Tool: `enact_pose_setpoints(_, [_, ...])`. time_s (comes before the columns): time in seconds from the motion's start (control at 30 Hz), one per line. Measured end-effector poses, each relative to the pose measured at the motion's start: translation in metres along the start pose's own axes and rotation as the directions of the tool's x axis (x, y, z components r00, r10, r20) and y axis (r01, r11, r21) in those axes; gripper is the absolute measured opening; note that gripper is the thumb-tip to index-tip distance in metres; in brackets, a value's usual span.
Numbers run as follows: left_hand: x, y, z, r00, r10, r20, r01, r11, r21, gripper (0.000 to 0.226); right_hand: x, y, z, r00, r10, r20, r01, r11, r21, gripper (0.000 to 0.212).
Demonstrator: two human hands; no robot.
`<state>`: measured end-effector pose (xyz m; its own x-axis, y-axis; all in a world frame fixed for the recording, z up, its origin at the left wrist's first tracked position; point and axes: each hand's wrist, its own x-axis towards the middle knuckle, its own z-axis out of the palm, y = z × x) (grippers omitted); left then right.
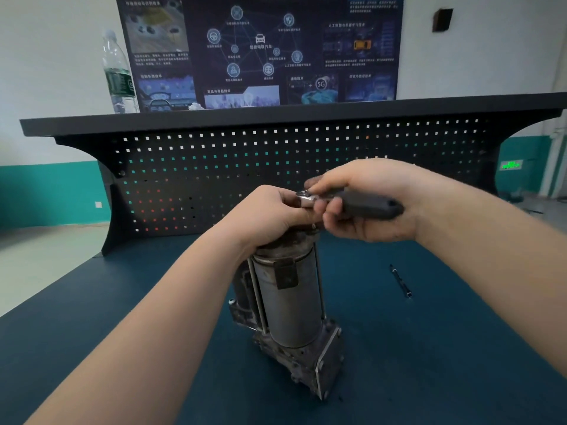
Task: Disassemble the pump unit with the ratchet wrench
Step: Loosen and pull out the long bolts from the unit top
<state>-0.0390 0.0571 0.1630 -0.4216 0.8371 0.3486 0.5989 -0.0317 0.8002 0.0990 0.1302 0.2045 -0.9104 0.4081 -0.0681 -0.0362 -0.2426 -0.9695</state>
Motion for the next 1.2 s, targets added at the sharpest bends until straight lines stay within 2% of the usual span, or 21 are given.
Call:
enact_pose_setpoints(0.07, [0.0,0.001,0.001,1.0,-0.013,0.003,0.013,1.0,0.001,0.012,-0.008,0.009,-0.011,0.995,-0.076,0.072,0.052,0.954,0.297,0.027])
enact_pose_setpoints(0.1, [0.0,0.001,0.001,1.0,-0.019,0.003,0.019,1.0,0.007,0.011,-0.013,0.016,-0.014,0.987,-0.134,0.094,0.09,0.924,0.372,0.031])
enact_pose_setpoints(0.17, [0.001,0.001,0.0,0.999,-0.035,0.002,0.035,0.999,0.015,0.009,-0.016,0.037,-0.015,0.951,-0.29,0.109,0.227,0.892,0.39,0.035])
enact_pose_setpoints(0.2, [0.002,0.0,0.0,0.999,-0.043,0.002,0.043,0.999,0.006,0.011,-0.017,0.048,-0.012,0.92,-0.377,0.104,0.333,0.894,0.3,0.036])
enact_pose_setpoints(0.23, [0.002,0.0,-0.001,0.999,-0.054,0.005,0.054,0.998,-0.019,0.013,-0.016,0.059,-0.01,0.874,-0.48,0.08,0.47,0.875,0.112,0.031])
enact_pose_setpoints(0.27, [0.002,0.0,-0.001,0.998,-0.057,0.012,0.057,0.998,-0.036,0.013,-0.015,0.067,-0.005,0.805,-0.593,0.03,0.591,0.795,-0.134,0.02])
enact_pose_setpoints(0.3, [0.002,0.0,-0.001,0.998,-0.054,0.014,0.055,0.998,-0.03,0.011,-0.013,0.073,-0.001,0.701,-0.713,-0.03,0.654,0.659,-0.371,0.019])
enact_pose_setpoints(0.33, [0.002,0.0,-0.001,0.999,-0.04,0.011,0.04,0.999,-0.001,0.013,-0.01,0.076,0.003,0.581,-0.809,-0.086,0.659,0.53,-0.534,0.024])
enact_pose_setpoints(0.37, [0.001,0.001,-0.001,1.0,-0.029,0.002,0.029,0.999,0.019,0.016,-0.006,0.078,0.006,0.467,-0.874,-0.136,0.643,0.441,-0.626,0.029])
enact_pose_setpoints(0.4, [0.001,0.0,-0.001,1.0,-0.024,-0.001,0.024,1.0,0.018,0.015,-0.002,0.077,0.011,0.392,-0.899,-0.193,0.644,0.419,-0.641,0.036])
enact_pose_setpoints(0.43, [0.002,0.0,-0.001,1.0,-0.029,-0.002,0.029,1.0,0.007,0.01,0.003,0.078,0.014,0.356,-0.902,-0.244,0.659,0.428,-0.619,0.041])
enact_pose_setpoints(0.5, [0.003,-0.002,0.0,0.999,-0.043,-0.004,0.043,0.999,-0.023,0.006,0.011,0.079,0.013,0.301,-0.899,-0.317,0.697,0.435,-0.571,0.043])
enact_pose_setpoints(0.57, [0.004,-0.003,0.003,0.999,-0.045,-0.008,0.045,0.998,-0.039,0.005,0.016,0.079,0.007,0.278,-0.895,-0.349,0.757,0.428,-0.494,0.035])
enact_pose_setpoints(0.63, [0.004,-0.004,0.004,0.999,-0.032,-0.016,0.031,0.999,-0.032,0.008,0.018,0.075,-0.002,0.293,-0.884,-0.365,0.805,0.434,-0.405,0.03])
enact_pose_setpoints(0.73, [0.004,-0.003,0.005,0.999,-0.029,-0.039,0.028,0.999,-0.017,0.008,0.023,0.065,-0.014,0.373,-0.851,-0.37,0.859,0.467,-0.208,0.025])
enact_pose_setpoints(0.83, [0.003,0.0,0.007,0.998,-0.025,-0.059,0.026,1.0,0.001,0.004,0.032,0.054,-0.023,0.435,-0.823,-0.367,0.876,0.48,-0.039,0.03])
enact_pose_setpoints(0.9, [0.003,-0.001,0.008,0.998,-0.022,-0.063,0.022,1.0,-0.004,0.007,0.039,0.05,-0.029,0.514,-0.767,-0.384,0.85,0.517,0.104,0.036])
enact_pose_setpoints(1.0, [0.003,-0.002,0.008,0.999,-0.006,-0.041,0.006,1.0,-0.016,0.014,0.053,0.04,-0.042,0.688,-0.62,-0.378,0.726,0.598,0.34,0.053])
enact_pose_setpoints(1.07, [0.005,-0.004,0.008,0.999,0.008,-0.032,-0.009,1.0,-0.016,0.013,0.064,0.031,-0.051,0.804,-0.48,-0.351,0.594,0.668,0.449,0.051])
enact_pose_setpoints(1.13, [0.007,-0.006,0.007,1.0,0.022,-0.001,-0.022,0.999,-0.026,0.009,0.079,0.023,-0.056,0.896,-0.32,-0.309,0.436,0.771,0.464,0.045])
enact_pose_setpoints(1.2, [0.008,-0.011,0.004,0.998,0.03,0.063,-0.029,1.0,-0.004,0.012,0.095,0.017,-0.056,0.948,-0.2,-0.249,0.286,0.877,0.386,0.044])
